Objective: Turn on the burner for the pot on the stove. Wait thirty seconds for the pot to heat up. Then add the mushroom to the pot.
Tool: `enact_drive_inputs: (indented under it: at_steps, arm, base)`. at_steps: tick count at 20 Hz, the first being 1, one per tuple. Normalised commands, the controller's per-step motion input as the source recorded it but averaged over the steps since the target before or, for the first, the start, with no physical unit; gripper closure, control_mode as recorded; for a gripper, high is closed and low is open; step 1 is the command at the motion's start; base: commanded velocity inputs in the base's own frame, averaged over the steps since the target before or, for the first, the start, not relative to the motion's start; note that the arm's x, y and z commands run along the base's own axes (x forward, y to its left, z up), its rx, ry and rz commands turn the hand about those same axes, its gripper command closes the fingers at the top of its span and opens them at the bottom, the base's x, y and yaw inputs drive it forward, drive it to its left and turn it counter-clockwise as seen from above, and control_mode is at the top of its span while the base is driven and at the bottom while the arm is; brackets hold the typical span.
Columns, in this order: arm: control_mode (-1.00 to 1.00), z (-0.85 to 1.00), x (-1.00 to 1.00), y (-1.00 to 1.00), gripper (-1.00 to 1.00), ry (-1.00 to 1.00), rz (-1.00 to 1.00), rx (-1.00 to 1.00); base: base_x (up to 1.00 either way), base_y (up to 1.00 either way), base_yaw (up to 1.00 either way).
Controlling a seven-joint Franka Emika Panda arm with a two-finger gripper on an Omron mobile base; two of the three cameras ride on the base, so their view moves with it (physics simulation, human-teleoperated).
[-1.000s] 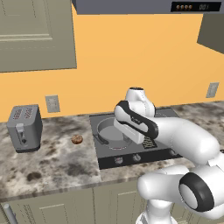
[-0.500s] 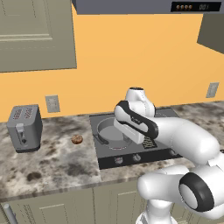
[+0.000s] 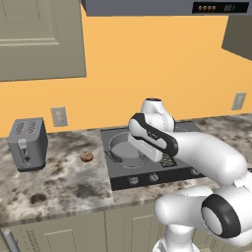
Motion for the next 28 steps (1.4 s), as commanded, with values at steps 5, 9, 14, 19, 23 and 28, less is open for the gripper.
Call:
enact_drive_inputs:
  at_steps: [5, 9, 14, 19, 23, 28]
  arm:
    - [-1.0, 0.0, 0.0, 0.0, 1.0, 0.0, 0.0, 0.0]
    - [-1.0, 0.0, 0.0, 0.0, 1.0, 0.0, 0.0, 0.0]
    - [-1.0, 0.0, 0.0, 0.0, 1.0, 0.0, 0.0, 0.0]
    - [-1.0, 0.0, 0.0, 0.0, 1.0, 0.0, 0.0, 0.0]
    - [-1.0, 0.0, 0.0, 0.0, 1.0, 0.0, 0.0, 0.0]
    - [-1.0, 0.0, 0.0, 0.0, 1.0, 0.0, 0.0, 0.0]
  base:
    - [0.0, 0.0, 0.0]
    - [0.0, 0.0, 0.0]
    - [0.0, 0.0, 0.0]
    - [0.0, 0.0, 0.0]
    - [0.0, 0.0, 0.0]
    - [0.0, 0.0, 0.0]
